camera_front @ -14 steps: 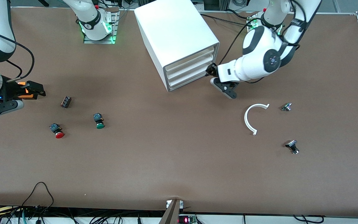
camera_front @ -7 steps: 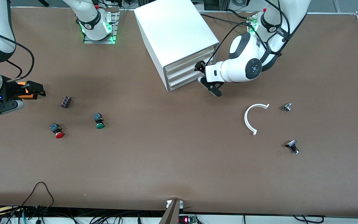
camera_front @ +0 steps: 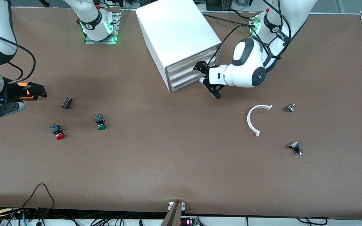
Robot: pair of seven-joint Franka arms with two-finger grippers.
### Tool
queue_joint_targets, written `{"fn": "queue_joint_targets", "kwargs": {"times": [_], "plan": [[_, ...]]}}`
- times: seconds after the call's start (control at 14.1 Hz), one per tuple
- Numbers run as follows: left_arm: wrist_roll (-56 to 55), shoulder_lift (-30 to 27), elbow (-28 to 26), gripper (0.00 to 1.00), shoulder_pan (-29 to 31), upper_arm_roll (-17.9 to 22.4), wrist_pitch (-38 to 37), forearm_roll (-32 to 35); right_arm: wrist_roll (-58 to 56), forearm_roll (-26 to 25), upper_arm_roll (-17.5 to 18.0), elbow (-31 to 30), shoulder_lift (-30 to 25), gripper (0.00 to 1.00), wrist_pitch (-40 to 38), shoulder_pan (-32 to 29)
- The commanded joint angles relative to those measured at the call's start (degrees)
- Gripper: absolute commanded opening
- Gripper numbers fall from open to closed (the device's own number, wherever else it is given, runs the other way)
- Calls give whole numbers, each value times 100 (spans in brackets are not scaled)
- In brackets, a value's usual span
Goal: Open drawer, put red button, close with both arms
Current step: 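Grip the top drawer's front edge with the left gripper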
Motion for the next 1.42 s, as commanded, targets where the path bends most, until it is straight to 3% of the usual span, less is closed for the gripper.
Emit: {"fn": "queue_joint_targets", "kwargs": {"times": [0.0,0.21,0.57,0.71,0.99,1.06,1.2,1.35], "plan": [[265,89,20,70,34,-64,69,-201,123,-164,32,-22,-28,100,26,31],[266,98,11,59,17,-213,218,-236,132,-173,41,-22,-19,100,26,40],[239,133,-217,58,-18,-389,623,-236,141,-173,59,-22,-10,100,26,48],[239,133,-252,51,-27,-389,632,-228,263,-173,67,-22,-10,100,17,48],[248,124,-349,36,-27,-424,632,-228,281,-182,76,-22,-10,100,9,48],[248,124,-349,24,-27,-424,632,-228,281,-173,76,-22,-19,100,9,48],[248,115,-358,19,-27,-424,632,-228,281,-173,76,-22,-10,100,9,48],[257,89,-384,4,-18,-424,623,-228,281,-182,76,-22,-10,100,9,48]]}}
